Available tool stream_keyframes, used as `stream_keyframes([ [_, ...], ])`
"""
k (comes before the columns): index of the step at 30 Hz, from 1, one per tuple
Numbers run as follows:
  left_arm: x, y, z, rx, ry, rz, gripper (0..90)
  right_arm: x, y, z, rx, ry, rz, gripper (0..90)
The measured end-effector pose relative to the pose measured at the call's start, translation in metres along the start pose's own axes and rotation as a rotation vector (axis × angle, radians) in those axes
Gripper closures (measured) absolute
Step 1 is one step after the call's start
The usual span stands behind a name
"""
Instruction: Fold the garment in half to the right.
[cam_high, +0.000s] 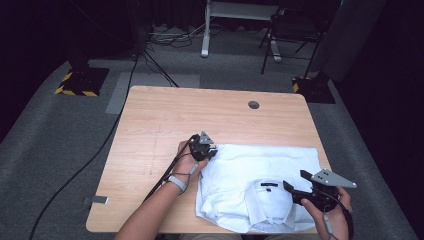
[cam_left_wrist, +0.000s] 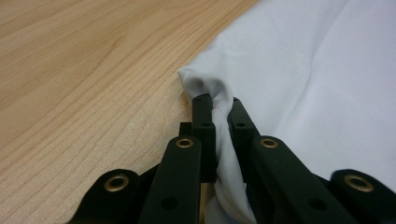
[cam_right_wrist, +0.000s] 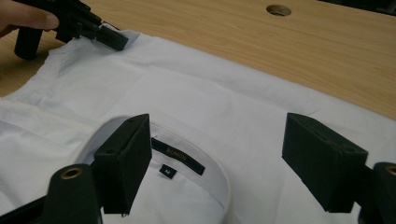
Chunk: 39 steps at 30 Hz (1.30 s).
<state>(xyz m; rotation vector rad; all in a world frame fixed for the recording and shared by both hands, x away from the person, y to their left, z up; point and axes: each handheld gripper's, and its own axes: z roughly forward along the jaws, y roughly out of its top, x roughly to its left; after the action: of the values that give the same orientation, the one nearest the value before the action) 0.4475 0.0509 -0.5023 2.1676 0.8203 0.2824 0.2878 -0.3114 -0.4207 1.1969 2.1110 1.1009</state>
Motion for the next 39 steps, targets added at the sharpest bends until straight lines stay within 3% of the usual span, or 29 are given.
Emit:
stream_keyframes([
  [14, -0.003, 0.0, 0.0, -0.003, 0.019, 0.013, 85.1, 0.036, 0.028, 0.016, -0.012, 0.082, -0.063, 24.4],
  [22, -0.002, 0.0, 0.0, -0.001, 0.01, -0.016, 84.7, 0.063, 0.04, 0.032, -0.022, 0.154, -0.112, 24.2],
  [30, -0.001, 0.0, 0.0, -0.002, 0.004, -0.016, 84.5, 0.086, 0.045, 0.045, -0.017, 0.204, -0.131, 23.9],
  [39, -0.002, 0.0, 0.0, 0.0, 0.01, -0.01, 84.1, 0.104, 0.047, 0.051, -0.022, 0.233, -0.139, 23.6],
])
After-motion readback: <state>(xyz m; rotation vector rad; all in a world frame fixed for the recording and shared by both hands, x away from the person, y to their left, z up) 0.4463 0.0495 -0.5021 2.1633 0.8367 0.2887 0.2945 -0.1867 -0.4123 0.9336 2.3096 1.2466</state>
